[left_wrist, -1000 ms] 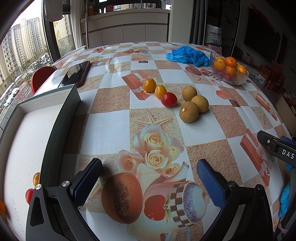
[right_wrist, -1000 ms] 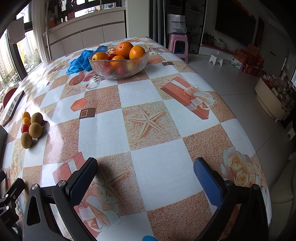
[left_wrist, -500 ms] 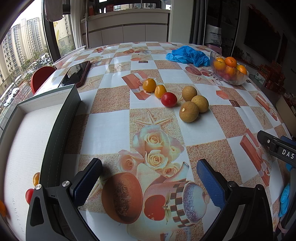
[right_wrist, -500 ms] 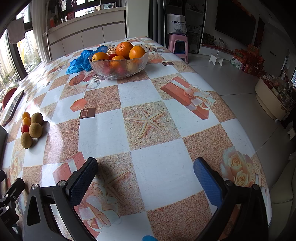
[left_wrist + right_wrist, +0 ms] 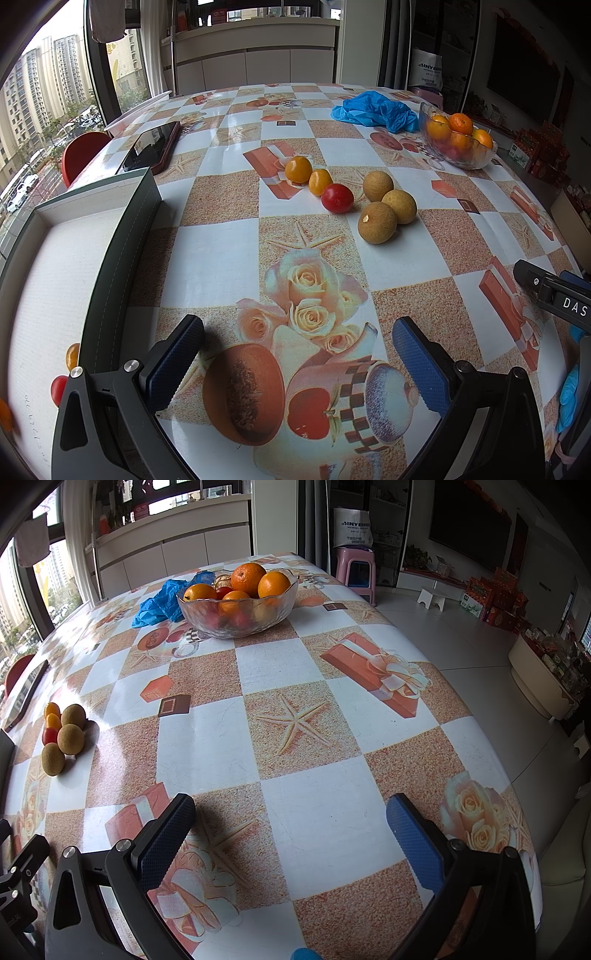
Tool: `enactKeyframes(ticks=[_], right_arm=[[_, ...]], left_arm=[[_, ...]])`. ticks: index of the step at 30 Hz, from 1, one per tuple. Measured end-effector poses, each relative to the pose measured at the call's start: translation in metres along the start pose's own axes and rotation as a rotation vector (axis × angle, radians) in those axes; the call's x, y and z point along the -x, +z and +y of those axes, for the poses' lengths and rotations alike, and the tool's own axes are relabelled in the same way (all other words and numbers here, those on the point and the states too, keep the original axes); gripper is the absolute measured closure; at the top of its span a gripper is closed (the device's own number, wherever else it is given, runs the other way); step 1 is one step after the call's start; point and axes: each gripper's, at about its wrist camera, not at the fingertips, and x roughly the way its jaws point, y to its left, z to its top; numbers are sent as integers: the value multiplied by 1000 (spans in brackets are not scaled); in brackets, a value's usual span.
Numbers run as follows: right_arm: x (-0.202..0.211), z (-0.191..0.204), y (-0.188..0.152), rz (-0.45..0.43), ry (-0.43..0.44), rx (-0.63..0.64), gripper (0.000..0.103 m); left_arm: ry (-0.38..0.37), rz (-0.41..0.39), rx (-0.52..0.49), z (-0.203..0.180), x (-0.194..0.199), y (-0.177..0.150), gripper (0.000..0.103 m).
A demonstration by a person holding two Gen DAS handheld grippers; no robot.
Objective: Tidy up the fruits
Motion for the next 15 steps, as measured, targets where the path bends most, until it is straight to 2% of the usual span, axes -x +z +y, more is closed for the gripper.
enactKeyframes(ticks=[5,8,9,13,15], right_arm=[[0,0,0,1,0,0,0],[0,3,3,46,-2,-11,0],[0,8,4,64,20,0,0],[7,35,14,58,209,34,2],[9,51,21,51,268,54,9]], left_arm=[[0,0,0,0,0,1,1],[0,0,0,0,1,0,1],[0,0,0,0,0,0,1],[0,0,0,0,0,0,1],[0,0,0,0,0,0,1]])
